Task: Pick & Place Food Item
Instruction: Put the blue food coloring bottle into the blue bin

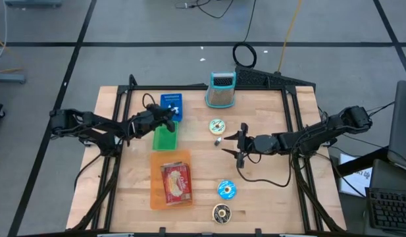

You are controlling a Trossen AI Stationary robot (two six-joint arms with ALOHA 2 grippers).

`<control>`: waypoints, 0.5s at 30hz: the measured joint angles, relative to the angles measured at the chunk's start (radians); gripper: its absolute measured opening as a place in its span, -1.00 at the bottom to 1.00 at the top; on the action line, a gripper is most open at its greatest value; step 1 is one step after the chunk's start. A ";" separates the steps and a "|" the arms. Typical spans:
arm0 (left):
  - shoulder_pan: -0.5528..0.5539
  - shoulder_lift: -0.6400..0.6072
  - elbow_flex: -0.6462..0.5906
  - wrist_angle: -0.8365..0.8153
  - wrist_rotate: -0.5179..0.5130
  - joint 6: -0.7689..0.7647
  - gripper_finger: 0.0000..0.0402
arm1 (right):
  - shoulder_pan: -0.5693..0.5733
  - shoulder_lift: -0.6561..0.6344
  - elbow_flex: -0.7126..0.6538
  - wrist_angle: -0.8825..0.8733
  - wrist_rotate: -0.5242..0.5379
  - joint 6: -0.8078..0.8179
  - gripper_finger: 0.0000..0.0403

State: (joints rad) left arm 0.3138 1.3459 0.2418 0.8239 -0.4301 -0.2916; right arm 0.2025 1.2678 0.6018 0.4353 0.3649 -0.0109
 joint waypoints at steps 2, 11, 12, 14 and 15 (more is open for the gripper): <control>0.000 0.000 0.000 -0.001 0.000 -0.002 -0.54 | 0.000 0.000 0.000 -0.001 0.000 0.000 0.03; 0.000 0.000 0.000 -0.018 0.001 -0.058 -0.54 | 0.000 0.000 0.000 -0.016 0.000 0.000 0.01; 0.000 0.000 0.000 -0.019 0.001 -0.058 -0.54 | 0.000 0.000 0.000 -0.019 0.000 0.000 0.01; 0.000 0.000 0.000 -0.018 0.001 -0.065 -0.54 | 0.000 0.000 0.000 -0.024 0.000 0.000 0.02; 0.000 0.000 0.000 -0.019 0.000 -0.079 -0.54 | 0.000 0.000 0.000 -0.026 0.000 0.000 0.03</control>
State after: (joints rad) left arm 0.3138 1.3460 0.2417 0.8051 -0.4301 -0.3711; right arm 0.2024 1.2678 0.6018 0.4096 0.3645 -0.0109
